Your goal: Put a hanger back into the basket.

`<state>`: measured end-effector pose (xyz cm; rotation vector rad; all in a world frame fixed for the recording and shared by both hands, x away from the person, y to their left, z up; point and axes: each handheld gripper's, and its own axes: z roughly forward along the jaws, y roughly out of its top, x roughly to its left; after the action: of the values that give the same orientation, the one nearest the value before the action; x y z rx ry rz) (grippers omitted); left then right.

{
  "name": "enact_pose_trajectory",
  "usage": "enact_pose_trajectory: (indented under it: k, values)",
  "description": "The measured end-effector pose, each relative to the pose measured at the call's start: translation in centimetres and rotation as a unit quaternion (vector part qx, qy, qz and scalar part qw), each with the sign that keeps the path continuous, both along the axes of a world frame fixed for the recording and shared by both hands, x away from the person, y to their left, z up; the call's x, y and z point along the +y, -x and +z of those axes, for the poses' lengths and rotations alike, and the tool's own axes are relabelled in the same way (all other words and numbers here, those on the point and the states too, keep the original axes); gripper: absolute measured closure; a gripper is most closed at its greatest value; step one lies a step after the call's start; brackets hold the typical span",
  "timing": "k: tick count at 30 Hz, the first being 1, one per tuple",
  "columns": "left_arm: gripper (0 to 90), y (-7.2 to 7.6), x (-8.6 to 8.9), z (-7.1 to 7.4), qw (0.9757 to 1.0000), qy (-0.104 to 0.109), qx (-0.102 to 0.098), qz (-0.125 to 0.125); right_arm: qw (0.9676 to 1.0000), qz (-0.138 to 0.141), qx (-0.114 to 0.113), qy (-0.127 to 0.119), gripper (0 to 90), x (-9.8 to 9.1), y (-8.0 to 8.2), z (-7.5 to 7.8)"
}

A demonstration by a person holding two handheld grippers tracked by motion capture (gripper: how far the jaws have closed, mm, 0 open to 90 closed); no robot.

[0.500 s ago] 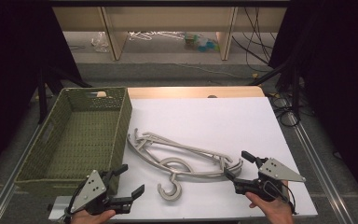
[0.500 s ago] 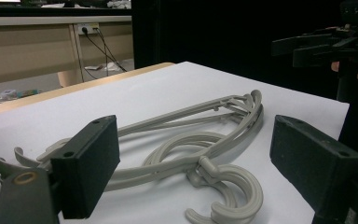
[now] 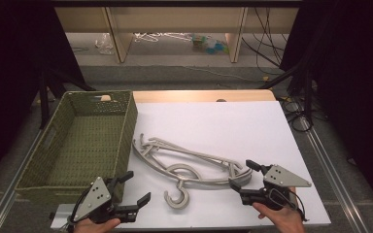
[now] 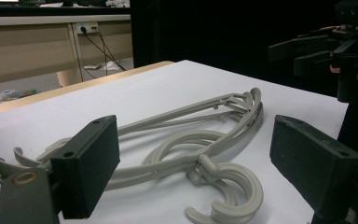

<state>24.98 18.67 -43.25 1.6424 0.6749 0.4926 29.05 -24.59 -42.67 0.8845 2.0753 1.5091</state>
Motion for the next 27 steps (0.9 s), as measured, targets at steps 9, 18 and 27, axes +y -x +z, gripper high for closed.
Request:
enact_pose_trajectory:
  k: [9, 18, 27]
  values:
    - [15.6, -0.1, 0.0, -0.1, 1.0000, -0.003, 0.003, 0.002, 0.9943, 0.086, 0.014, 0.061, 25.5, 2.0, -1.0, -0.1]
    - [15.6, -0.1, 0.0, -0.1, 1.0000, -0.007, 0.003, 0.002, 0.9713, 0.157, 0.061, 0.168, 40.5, 5.8, -3.7, -1.2]
    - [15.7, -0.1, 0.0, -0.1, 0.9999, -0.008, 0.005, 0.003, 0.9522, 0.175, 0.089, 0.234, 47.1, 7.5, -5.6, -2.9]
